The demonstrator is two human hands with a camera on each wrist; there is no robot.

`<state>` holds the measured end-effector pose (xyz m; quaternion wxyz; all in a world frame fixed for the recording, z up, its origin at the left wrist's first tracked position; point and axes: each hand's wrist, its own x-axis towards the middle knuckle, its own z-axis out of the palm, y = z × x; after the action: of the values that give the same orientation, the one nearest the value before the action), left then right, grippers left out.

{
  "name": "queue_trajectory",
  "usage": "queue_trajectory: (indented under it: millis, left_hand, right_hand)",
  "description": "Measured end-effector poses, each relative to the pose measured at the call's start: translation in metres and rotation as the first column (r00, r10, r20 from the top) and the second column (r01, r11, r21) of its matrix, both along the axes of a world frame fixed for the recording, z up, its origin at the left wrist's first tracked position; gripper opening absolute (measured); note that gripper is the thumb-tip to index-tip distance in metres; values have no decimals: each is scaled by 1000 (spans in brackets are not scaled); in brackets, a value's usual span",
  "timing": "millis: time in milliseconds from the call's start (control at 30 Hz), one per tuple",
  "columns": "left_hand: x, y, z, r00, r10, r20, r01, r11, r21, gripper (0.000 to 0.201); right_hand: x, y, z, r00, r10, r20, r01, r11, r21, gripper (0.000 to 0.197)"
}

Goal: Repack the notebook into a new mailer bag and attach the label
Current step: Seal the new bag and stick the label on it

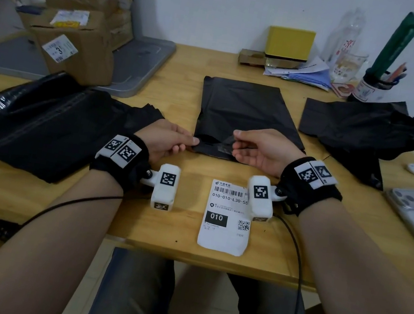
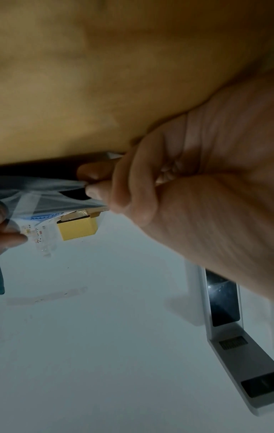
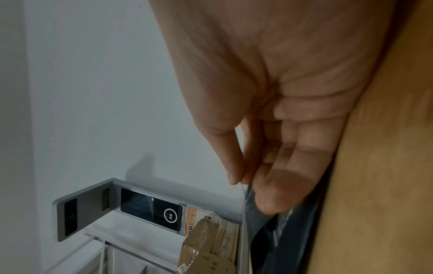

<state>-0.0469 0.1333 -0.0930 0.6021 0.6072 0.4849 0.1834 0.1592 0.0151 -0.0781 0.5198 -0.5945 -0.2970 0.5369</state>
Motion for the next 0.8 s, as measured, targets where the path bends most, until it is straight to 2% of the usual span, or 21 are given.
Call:
queue_trajectory:
  millis: [267,433,600,700,800]
  left_hand:
    - [-2,-4,-2,998,59,11,-60,997,51,32]
    - [-2,-5,-2,998,61,12,-62,996,60,33]
    - [-3,-9,-2,998,61,19,-62,994,89,33]
    - [-5,-10,-2,997,68,22,-69,993,97,31]
    - [-5,-13,-2,996,86,23,-88,991,99,24]
  right_hand:
    - [0,-16,7,998,-59,3,59,998,-11,11]
    - [6,-22,16,980,-175,-96,184,978,99,8]
    - [11,-32,27,965,-199,-172,229,957,178,15]
    - [12,-39,32,948,-213,-236,271,928,254,8]
    - [14,-43,36,961,-222,-163,261,925,277,3]
